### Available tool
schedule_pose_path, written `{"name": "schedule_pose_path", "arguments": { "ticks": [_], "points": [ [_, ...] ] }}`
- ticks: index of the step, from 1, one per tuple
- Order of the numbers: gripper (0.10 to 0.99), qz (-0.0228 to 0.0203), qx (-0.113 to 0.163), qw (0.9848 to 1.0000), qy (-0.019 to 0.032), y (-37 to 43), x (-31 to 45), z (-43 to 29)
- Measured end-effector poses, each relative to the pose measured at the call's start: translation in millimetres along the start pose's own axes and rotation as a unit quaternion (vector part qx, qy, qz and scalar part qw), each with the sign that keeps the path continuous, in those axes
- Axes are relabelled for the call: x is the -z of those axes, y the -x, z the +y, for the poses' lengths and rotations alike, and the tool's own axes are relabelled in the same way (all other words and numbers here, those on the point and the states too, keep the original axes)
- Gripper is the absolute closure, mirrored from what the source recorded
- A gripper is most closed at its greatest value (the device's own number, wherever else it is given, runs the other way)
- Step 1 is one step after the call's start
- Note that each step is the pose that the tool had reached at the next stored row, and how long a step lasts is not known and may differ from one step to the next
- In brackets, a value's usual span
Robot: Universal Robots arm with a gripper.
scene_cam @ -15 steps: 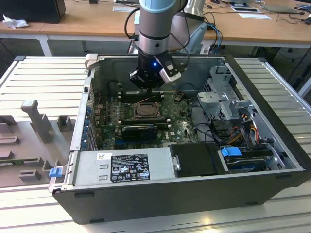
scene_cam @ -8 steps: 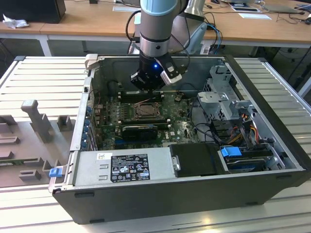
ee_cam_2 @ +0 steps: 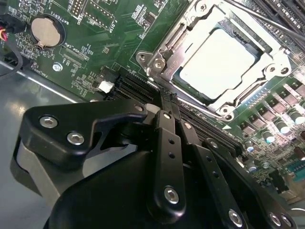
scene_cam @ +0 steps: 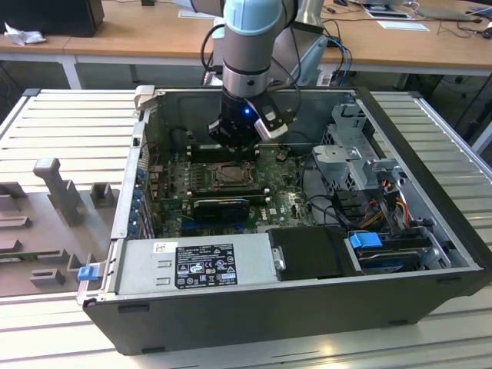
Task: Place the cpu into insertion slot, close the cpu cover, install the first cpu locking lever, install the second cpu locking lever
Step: 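Install the first cpu locking lever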
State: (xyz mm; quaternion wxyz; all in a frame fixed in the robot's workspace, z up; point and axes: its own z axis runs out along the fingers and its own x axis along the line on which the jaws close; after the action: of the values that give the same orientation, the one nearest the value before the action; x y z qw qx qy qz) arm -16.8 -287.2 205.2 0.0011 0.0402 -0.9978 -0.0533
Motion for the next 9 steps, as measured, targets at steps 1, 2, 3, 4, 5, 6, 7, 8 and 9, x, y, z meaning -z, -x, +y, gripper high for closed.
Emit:
{"name": "schedule_pose_path", "arguments": {
  "ticks": [1,2,3,4,5,6,7,8,9],
  "points": [
    [0.98,0.0001,0.0,1.0,-0.0009,0.2,-0.2,0.0],
    [0.98,0.0001,-0.001,1.0,-0.0023,0.4,-0.6,-0.1],
    [0.98,0.0002,-0.001,1.0,-0.0038,0.5,-0.8,-0.2],
    [0.98,0.0003,-0.001,1.0,-0.0048,0.5,-1.2,-0.3],
    [0.98,0.0004,-0.002,1.0,-0.0056,0.5,-1.5,-0.3],
    [0.98,0.0004,-0.002,1.0,-0.0062,0.5,-2.2,-0.4],
    [0.98,0.0003,-0.002,1.0,-0.0066,0.5,-2.8,-0.5],
    [0.98,0.0,-0.002,1.0,-0.0064,0.7,-4.1,-0.3],
    [0.98,0.0003,-0.003,1.0,-0.007,0.6,-4.4,-0.5]
  ]
}}
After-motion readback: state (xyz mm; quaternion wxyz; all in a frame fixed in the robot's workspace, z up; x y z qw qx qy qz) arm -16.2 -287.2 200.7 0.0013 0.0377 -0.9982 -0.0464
